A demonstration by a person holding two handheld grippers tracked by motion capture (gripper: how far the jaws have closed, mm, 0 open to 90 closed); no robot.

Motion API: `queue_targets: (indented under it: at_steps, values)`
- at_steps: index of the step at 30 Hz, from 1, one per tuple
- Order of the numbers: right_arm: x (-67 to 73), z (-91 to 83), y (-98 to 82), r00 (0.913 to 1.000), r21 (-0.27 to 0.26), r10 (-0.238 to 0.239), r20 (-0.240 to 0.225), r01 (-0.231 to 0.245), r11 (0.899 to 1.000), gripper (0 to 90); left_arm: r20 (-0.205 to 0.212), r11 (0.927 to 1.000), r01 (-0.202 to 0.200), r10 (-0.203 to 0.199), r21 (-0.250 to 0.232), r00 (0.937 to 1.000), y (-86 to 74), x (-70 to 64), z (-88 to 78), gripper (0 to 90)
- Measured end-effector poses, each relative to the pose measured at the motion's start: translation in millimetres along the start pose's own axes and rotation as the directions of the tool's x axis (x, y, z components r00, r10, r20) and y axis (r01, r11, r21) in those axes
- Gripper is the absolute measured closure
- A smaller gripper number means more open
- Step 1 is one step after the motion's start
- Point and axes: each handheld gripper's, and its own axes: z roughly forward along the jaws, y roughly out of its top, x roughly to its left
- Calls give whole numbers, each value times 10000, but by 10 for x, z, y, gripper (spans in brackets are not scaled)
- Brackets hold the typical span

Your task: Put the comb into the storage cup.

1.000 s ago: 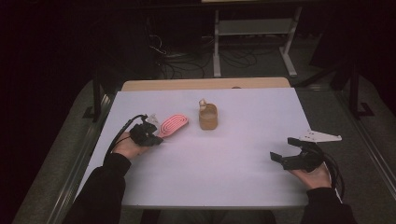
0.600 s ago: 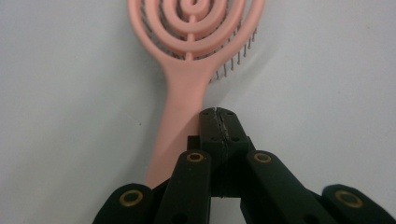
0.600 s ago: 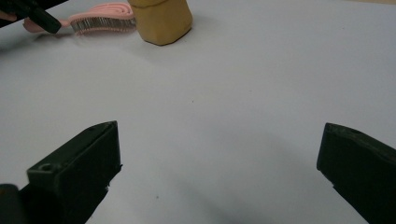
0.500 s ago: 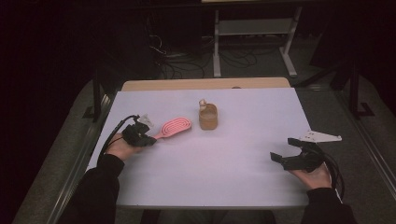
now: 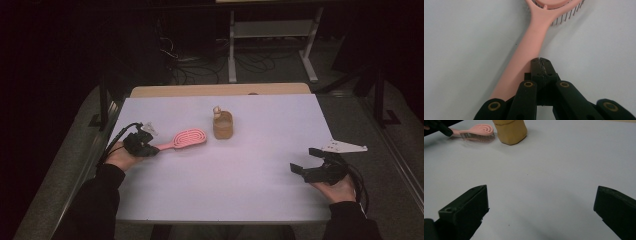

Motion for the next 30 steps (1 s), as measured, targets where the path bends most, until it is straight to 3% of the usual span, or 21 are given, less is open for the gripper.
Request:
queue_targets:
  at_steps: [2,6,9,14,15,16,18,26,30]
  values:
    - [0,-3,1,10000,-25,14,13,-14,10000,0,75,9999,16,-15,-113,10000,-5,8,-28,897]
    - [-6,-9,1,10000,-27,51,29,-51,10000,0,313,9987,-497,501,-118,9983,13,14,-77,896]
    - [-2,-8,-1,10000,-10,50,7,-50,10000,0,553,9969,-605,633,-509,9965,46,37,-138,868]
    - [-6,-10,-3,10000,-8,60,4,-60,10000,0,1124,9931,-865,950,-789,9891,129,48,-196,650]
    - [-13,-12,-7,9999,-37,136,-71,-136,9999,0,1214,9924,-954,1043,-771,9871,152,48,-206,538]
    - [-13,-12,-7,9999,-37,136,-71,-136,9999,0,1304,9927,-910,1008,-787,9863,178,46,-212,538]
    - [-20,-14,-9,9997,-130,219,-137,-221,9997,0,1510,9919,-1003,1112,-785,9823,235,57,-237,442]
    - [-19,-16,-11,9997,-104,221,-118,-222,9997,0,1625,9887,-1396,1469,-556,9757,396,112,-291,209]
    - [-27,-30,-12,9997,-162,229,-106,-231,9996,0,1816,9909,-1329,1345,-208,9741,449,128,-221,3]
